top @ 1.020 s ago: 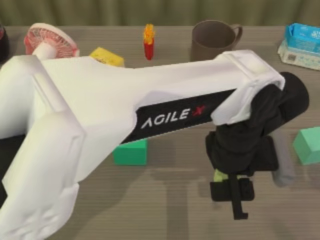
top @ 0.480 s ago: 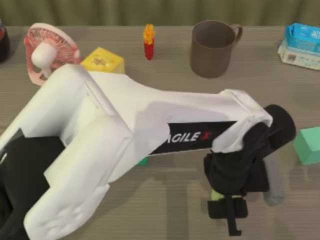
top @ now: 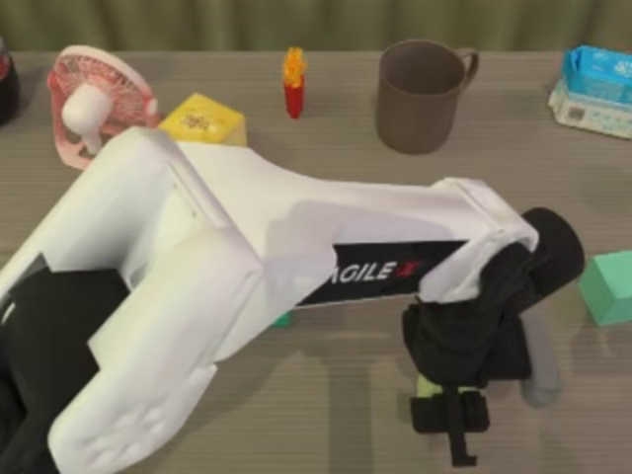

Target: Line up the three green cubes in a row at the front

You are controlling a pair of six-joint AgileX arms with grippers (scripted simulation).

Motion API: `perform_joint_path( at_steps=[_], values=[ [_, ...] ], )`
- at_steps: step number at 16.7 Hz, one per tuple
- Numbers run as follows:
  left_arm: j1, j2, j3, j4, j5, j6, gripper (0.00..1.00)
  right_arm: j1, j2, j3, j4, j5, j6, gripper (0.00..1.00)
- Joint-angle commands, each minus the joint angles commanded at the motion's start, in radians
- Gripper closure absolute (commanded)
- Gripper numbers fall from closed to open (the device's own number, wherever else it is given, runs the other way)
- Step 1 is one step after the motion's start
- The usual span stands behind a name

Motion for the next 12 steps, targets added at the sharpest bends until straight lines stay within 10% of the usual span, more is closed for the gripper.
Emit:
perform_joint_path(
  at_steps=[8,12],
  values=[
    [0.0,0.0,0.0,0.0,0.0,0.0,0.02,0.0,0.0,0.0,0.0,0.0,0.0,0.0],
    [0.0,0.0,0.0,0.0,0.0,0.0,0.0,0.0,0.0,0.0,0.0,0.0,0.0,0.0]
  ],
)
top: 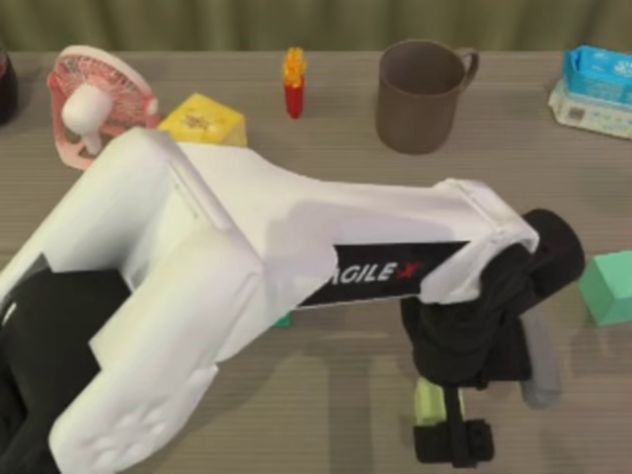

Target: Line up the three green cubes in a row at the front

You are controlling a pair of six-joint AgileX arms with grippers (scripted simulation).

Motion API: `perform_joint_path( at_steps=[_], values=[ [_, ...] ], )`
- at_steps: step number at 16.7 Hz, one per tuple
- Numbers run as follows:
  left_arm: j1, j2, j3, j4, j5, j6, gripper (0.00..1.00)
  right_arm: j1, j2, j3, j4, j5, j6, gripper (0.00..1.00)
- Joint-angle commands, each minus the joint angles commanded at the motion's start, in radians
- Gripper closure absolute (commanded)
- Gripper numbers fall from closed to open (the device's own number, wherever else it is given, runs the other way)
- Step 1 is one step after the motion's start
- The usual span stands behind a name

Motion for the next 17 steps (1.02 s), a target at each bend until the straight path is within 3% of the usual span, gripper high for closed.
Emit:
perform_joint_path(
  at_steps=[6,13,17],
  values=[
    [0.002,-0.001,0.003,-0.004,0.0,0.001,0.0,0.0,0.0,0.0,0.0,0.0,0.0,0.0],
    [0.019,-0.065,0.141,-0.213,0.0,-0.001,0.0,0.0,0.0,0.0,0.0,0.0,0.0,0.0],
    [0.022,-0.076,0.158,-0.234,-0.001,-0.001,0.0,0.0,0.0,0.0,0.0,0.0,0.0,0.0]
  ],
)
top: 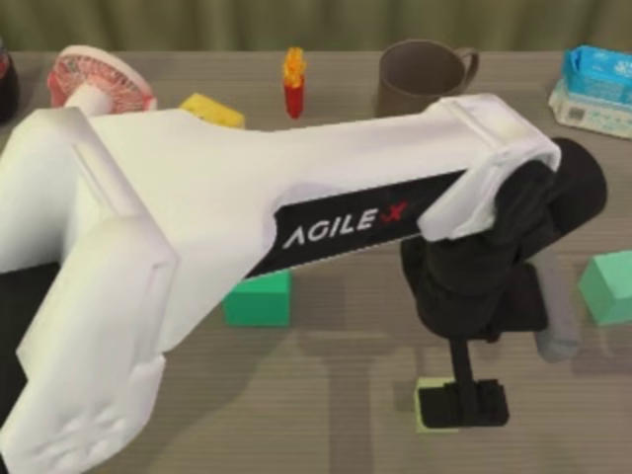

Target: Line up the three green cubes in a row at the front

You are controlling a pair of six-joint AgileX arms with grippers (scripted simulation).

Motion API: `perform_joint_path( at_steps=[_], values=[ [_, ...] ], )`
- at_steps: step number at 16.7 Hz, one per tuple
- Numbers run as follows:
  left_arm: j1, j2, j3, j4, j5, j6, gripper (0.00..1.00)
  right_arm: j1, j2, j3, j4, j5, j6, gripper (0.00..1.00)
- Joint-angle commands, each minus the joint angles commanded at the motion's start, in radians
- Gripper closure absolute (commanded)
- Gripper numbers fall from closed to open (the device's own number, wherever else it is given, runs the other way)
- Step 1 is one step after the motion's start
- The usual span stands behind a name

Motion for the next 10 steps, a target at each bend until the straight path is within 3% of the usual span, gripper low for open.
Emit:
perform_joint_path(
  at_steps=[5,10],
  values=[
    [0.027,-0.057,-0.058,0.037,-0.003,-0.015,0.0,0.001,0.054,0.053,-0.033,0.001,-0.002,0.0],
    [0.189,-0.37,-0.327,0.2,-0.015,-0.1,0.0,0.011,0.324,0.275,-0.185,0.001,-0.018,0.0]
  ],
)
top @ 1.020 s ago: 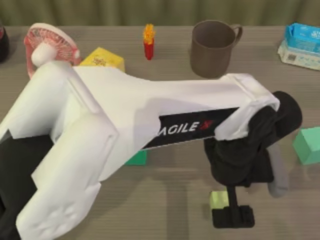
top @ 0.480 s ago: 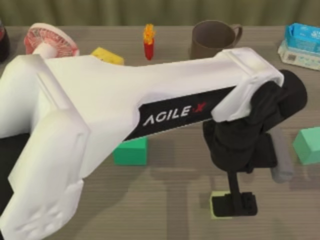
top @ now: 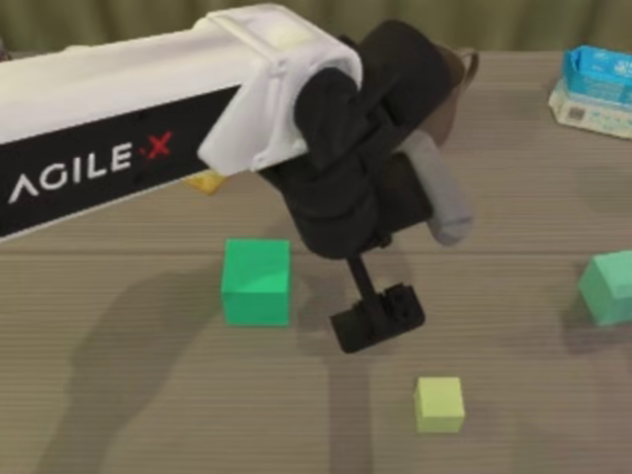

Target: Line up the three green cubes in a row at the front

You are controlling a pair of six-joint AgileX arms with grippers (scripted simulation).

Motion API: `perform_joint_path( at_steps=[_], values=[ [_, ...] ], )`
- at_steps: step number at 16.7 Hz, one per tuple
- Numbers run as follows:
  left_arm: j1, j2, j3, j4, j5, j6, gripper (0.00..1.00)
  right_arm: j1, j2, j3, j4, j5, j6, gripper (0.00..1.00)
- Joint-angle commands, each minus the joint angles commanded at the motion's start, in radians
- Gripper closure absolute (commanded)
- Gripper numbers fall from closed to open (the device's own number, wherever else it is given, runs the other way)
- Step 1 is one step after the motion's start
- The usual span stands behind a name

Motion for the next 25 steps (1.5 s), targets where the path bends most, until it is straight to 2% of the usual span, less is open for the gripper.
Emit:
perform_joint_path(
  at_steps=[9,15,20,25],
  values=[
    [0.464,-1.012,-0.847,0.485,-0.01,-0.248,0.0,0.034,0.856,0.559,-0.457,0.004,-0.055,0.0],
    [0.711,-1.548,-1.307,0.79,-0.005,-0.376,0.0,0.051,1.365,0.901,-0.713,0.005,-0.084,0.0],
    [0.827,-1.816,-1.506,0.959,0.004,-0.44,0.0,0.057,1.589,1.088,-0.82,0.001,-0.095,0.0],
    [0.844,-1.857,-1.533,0.988,0.006,-0.45,0.0,0.058,1.621,1.119,-0.835,0.0,-0.097,0.0]
  ],
)
